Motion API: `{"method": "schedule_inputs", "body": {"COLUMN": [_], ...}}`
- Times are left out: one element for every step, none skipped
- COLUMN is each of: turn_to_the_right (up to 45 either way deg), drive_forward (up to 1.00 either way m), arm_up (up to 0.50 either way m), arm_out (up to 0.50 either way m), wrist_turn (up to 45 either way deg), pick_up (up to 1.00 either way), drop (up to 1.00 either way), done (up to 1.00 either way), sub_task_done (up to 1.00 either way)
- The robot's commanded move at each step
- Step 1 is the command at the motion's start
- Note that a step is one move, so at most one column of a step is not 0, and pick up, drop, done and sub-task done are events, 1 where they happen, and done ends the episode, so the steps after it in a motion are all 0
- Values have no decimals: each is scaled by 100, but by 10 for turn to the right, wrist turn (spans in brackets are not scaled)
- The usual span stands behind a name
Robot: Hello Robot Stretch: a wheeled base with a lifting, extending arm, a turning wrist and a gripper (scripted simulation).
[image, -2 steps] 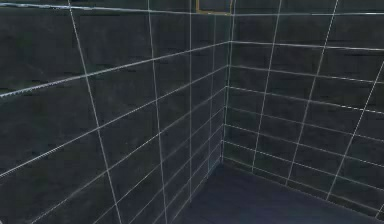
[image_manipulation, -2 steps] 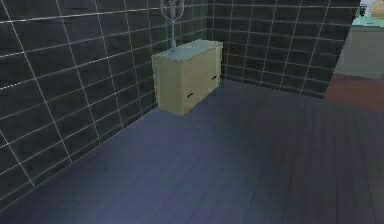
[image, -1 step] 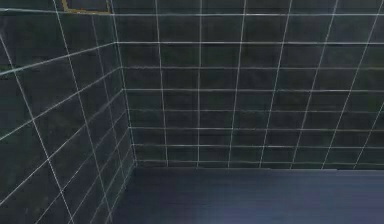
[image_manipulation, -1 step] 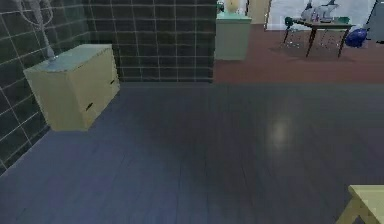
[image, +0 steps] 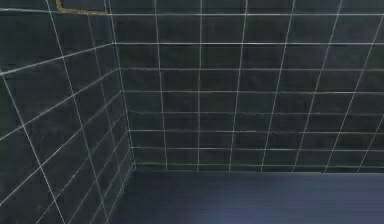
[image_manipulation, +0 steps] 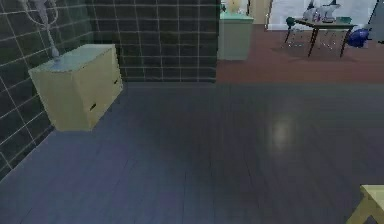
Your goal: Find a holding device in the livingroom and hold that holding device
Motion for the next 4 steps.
{"method": "schedule_inputs", "body": {"turn_to_the_right": [-450, -390, 0, -450], "drive_forward": [0, 0, 5, 0], "arm_up": [0, 0, 0, 0], "arm_out": [0, 0, 0, 0], "wrist_turn": [0, 0, 0, 0], "pick_up": [0, 0, 0, 0], "drop": [0, 0, 0, 0], "done": [0, 0, 0, 0], "sub_task_done": [0, 0, 0, 0]}}
